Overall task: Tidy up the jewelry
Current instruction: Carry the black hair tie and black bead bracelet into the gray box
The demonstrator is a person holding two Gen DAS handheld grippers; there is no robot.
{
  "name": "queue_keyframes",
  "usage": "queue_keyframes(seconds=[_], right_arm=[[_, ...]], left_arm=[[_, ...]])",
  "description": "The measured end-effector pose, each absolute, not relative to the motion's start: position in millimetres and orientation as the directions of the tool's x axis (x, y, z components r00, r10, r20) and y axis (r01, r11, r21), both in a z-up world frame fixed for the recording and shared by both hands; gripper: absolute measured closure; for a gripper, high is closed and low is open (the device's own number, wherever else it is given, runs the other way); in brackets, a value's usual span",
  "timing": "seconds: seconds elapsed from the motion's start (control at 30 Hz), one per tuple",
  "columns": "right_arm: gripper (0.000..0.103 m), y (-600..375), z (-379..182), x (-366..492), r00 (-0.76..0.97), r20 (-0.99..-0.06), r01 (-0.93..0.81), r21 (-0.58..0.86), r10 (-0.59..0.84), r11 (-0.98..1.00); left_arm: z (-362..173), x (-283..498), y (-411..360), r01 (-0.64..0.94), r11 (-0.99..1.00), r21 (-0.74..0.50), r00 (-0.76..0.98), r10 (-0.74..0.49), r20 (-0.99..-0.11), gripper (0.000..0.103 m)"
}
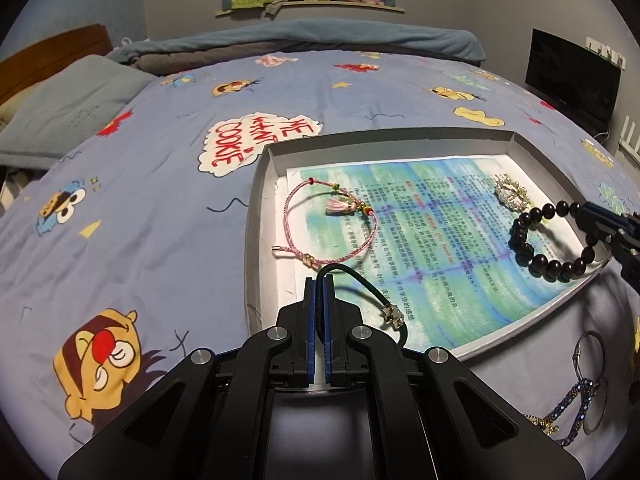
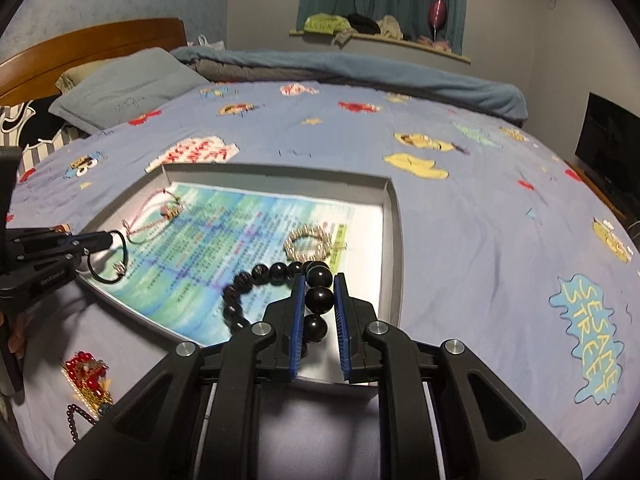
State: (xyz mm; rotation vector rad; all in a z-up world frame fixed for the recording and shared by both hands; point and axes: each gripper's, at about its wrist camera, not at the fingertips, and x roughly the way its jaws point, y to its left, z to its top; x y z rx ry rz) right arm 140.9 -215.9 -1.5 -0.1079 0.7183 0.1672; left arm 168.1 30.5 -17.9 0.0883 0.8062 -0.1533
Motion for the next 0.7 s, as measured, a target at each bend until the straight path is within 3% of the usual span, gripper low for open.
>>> queue_keyframes(seconds=[0.57,0.7], right_arm=[[0.089,-215.3,-11.4,146.0,0.703,-0.702,-0.184,-0.029,0.111,0.983],[0.089,-215.4,-10.3,145.4,0.708,-0.697,-0.18,-0.03,0.109,0.983]], left_arm=[[-24.6,170.2,31.8,0.168,0.986,0.001,0.677,-0.115,-0.727,0.099],[-22.6,167.5,29.4,0.172,0.985,0.012,0.688,-0.111,-0.718,0.093]])
